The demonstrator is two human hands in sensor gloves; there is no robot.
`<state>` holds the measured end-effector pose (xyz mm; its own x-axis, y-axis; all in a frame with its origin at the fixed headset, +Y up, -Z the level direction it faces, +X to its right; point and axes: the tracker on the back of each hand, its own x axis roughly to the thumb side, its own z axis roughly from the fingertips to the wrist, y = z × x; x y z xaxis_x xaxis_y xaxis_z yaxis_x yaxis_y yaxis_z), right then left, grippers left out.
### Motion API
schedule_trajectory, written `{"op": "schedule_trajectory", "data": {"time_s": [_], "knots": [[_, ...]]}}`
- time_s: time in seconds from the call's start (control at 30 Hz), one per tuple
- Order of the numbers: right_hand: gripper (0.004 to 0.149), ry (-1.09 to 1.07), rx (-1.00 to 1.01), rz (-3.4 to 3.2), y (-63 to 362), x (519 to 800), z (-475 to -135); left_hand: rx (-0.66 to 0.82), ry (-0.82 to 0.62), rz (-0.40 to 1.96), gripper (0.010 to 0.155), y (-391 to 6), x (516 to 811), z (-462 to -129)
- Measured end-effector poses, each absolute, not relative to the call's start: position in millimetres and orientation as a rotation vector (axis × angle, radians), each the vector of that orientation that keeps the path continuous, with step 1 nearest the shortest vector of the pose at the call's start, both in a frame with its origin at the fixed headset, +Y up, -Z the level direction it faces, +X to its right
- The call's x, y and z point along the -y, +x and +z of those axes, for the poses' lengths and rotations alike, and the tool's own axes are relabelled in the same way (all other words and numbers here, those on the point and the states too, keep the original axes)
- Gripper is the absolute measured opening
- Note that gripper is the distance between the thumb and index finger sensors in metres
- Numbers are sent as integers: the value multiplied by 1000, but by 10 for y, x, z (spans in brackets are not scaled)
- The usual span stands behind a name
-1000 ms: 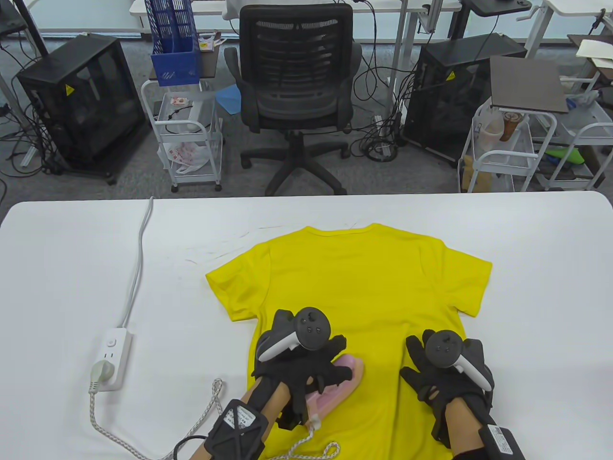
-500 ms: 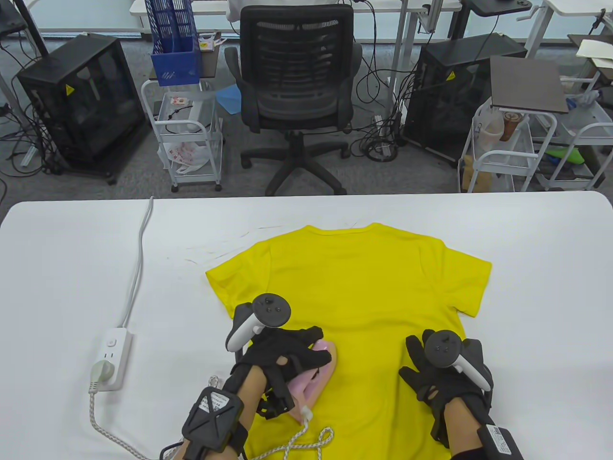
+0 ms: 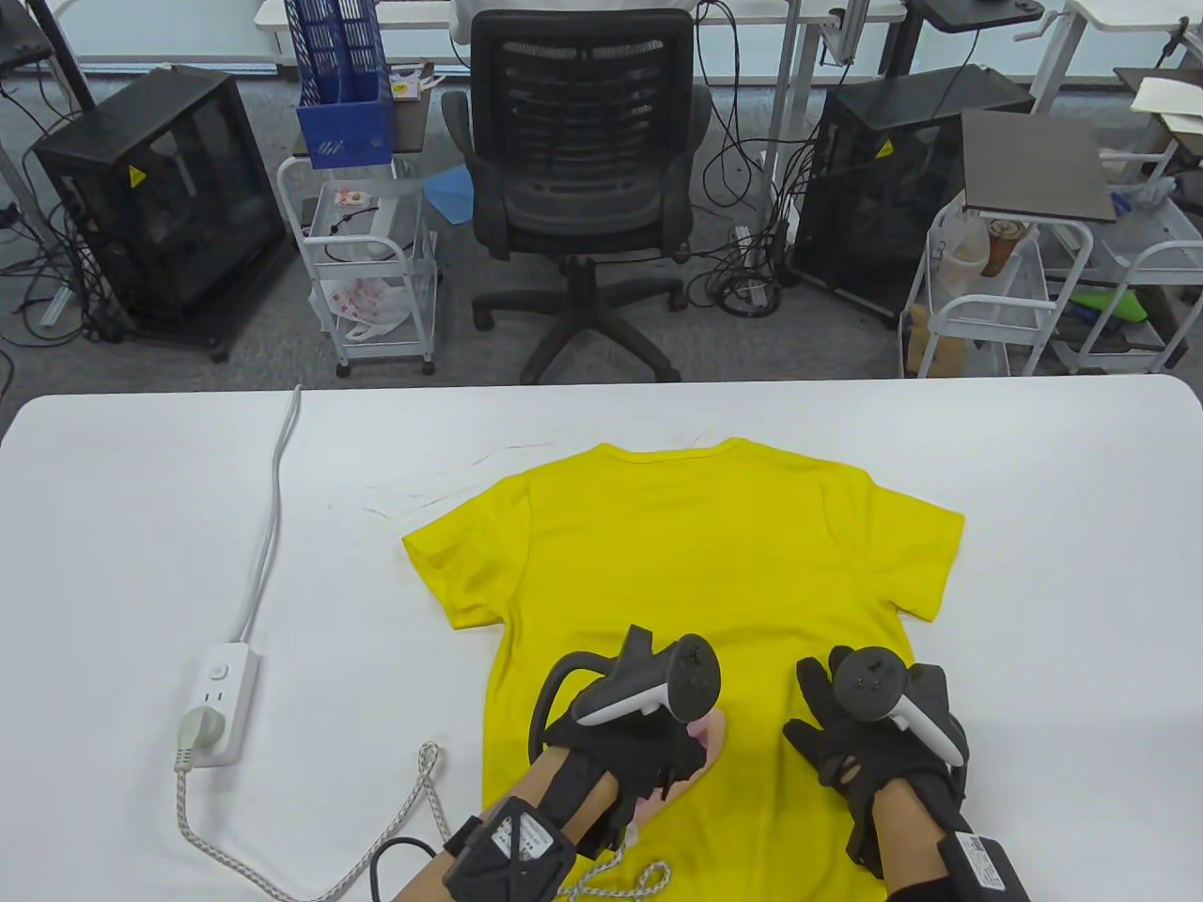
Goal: Iron t-shirt with electric iron on table
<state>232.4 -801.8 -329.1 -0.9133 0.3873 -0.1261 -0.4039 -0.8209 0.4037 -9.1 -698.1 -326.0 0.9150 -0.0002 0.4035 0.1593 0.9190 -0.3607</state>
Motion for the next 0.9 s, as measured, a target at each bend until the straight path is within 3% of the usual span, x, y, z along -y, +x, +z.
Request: {"op": "schedule_trajectory", "data": {"time_s": [0.13, 0.23, 0.33, 0.5, 0.6, 0.77, 0.9], "knots": [[72, -49, -606, 2653, 2319, 8020, -3294, 269, -268, -208, 79, -126, 7020, -3596], [73, -40, -609, 2647, 2314, 8020, -3298, 204, -344, -43, 74, -295, 7057, -3848], [73, -37, -610, 2642, 2314, 8023, -3300, 299, -456, 230, 74, -304, 7163, -3808], [73, -26, -615, 2640, 2321, 8021, -3305, 669, -559, 236, 72, -36, 7193, -3351], [72, -22, -614, 2637, 2328, 8023, -3304, 750, -531, 209, 70, 62, 7178, -3202], [72, -20, -613, 2636, 2331, 8022, -3304, 595, -353, 162, 68, -37, 7117, -3372], [73, -22, -612, 2643, 2332, 8020, -3303, 289, -256, 139, 68, -429, 7088, -3714]]}}
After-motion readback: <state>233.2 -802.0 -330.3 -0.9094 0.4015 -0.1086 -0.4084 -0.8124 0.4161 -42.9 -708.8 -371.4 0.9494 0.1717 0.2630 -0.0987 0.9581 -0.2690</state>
